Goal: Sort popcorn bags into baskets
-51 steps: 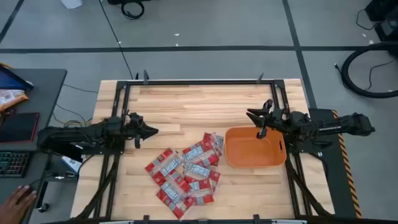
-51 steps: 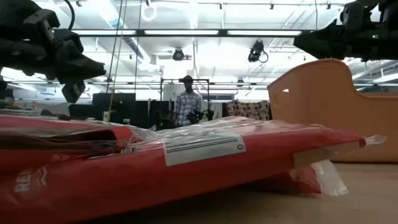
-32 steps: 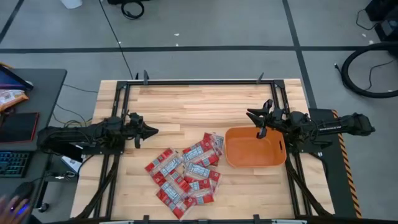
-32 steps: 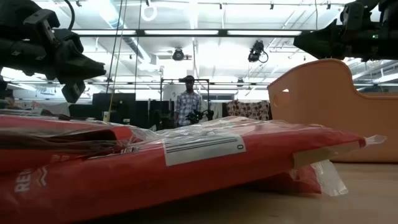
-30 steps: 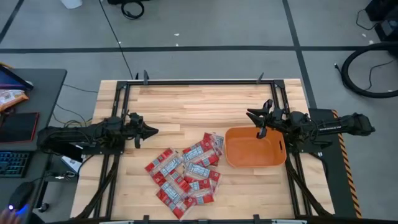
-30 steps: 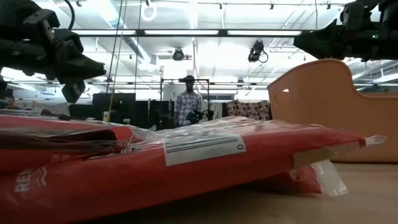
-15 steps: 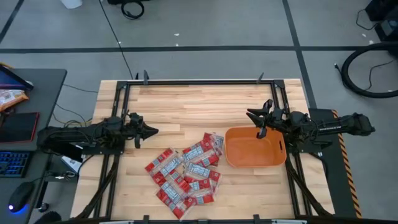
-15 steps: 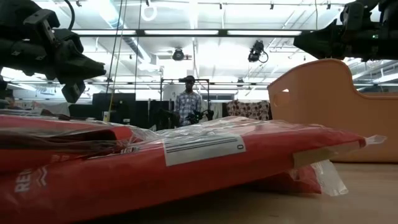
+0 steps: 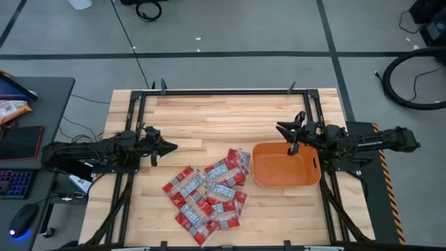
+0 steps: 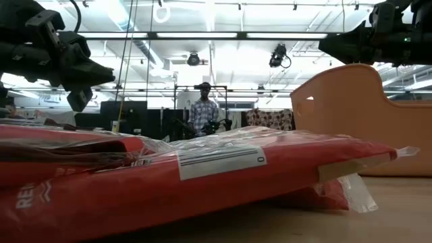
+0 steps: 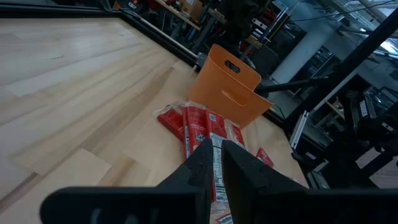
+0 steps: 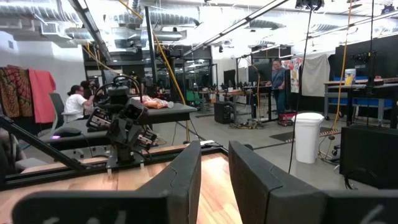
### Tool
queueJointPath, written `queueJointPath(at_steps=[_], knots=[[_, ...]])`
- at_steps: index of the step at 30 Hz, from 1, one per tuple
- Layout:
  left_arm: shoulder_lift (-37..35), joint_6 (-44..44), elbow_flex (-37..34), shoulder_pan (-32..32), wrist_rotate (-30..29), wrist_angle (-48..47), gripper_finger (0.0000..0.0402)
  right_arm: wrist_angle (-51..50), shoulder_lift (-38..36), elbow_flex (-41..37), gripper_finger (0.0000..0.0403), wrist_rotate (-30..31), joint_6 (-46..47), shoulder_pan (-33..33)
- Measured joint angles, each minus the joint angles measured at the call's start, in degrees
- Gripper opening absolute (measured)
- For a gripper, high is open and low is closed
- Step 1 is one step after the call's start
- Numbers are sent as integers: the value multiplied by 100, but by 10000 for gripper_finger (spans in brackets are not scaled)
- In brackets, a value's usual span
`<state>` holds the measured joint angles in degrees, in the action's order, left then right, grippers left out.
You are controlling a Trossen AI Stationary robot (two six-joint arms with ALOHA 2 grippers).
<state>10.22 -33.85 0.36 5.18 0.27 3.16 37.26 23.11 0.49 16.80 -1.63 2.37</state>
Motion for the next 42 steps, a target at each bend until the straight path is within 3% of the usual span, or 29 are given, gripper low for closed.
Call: queueJointPath(at_steps=[42], knots=[[2, -188, 0, 1, -9, 93, 36, 2, 1, -1, 87, 0, -1, 0]])
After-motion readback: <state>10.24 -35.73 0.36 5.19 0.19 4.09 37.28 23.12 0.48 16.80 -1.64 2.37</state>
